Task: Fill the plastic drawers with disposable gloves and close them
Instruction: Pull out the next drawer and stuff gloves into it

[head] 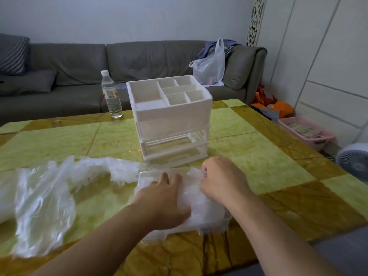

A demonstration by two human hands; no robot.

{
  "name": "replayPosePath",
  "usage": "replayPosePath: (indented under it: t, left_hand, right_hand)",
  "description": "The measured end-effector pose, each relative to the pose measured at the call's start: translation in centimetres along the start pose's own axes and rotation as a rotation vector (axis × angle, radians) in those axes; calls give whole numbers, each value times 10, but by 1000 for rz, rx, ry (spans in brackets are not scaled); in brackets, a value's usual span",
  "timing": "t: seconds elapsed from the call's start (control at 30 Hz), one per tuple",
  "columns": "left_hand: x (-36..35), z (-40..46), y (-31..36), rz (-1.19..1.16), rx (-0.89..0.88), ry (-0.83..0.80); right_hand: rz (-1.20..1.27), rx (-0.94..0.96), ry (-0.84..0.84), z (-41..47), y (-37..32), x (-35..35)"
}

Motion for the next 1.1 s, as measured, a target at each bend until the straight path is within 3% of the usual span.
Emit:
replayPosePath:
  t: [0.2,0.33,0.43,0.57,0.73,1.0,1.1]
  left_hand:
    - [-8,8,0,13,1,-29]
    - [-13,14,3,39,-8,-31]
    - [-13,15,6,79,-51,-46]
    - [-14,14,0,104,-40,-40]
    - [-18,12,-6,-57,14,14]
    - [-20,13,-12,-404,233,18]
    - [-17,9,-11,-535,257,91]
  right_hand:
    - [-39,-94,-38,-3,-5,5]
    - [106,88,86,-9,-34,24]
    - [230,94,-51,-22,-54,18]
    - [125,49,-259,-25,-48,-14]
    - [-41,-24,-451,-20,-32,-33]
    - [23,-89,-479,-15,-28,-44]
    - [9,-86,-499,-16,-27,-43]
Point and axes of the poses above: each hand's wrist, its own z-axis towards the middle knuckle, its own x-axis out of the back of the hand, y = z × x, the point moved 2 cm from there along z, towards the middle knuckle, and after that the axes turned 5 degrees about y, right-handed, at the moved point
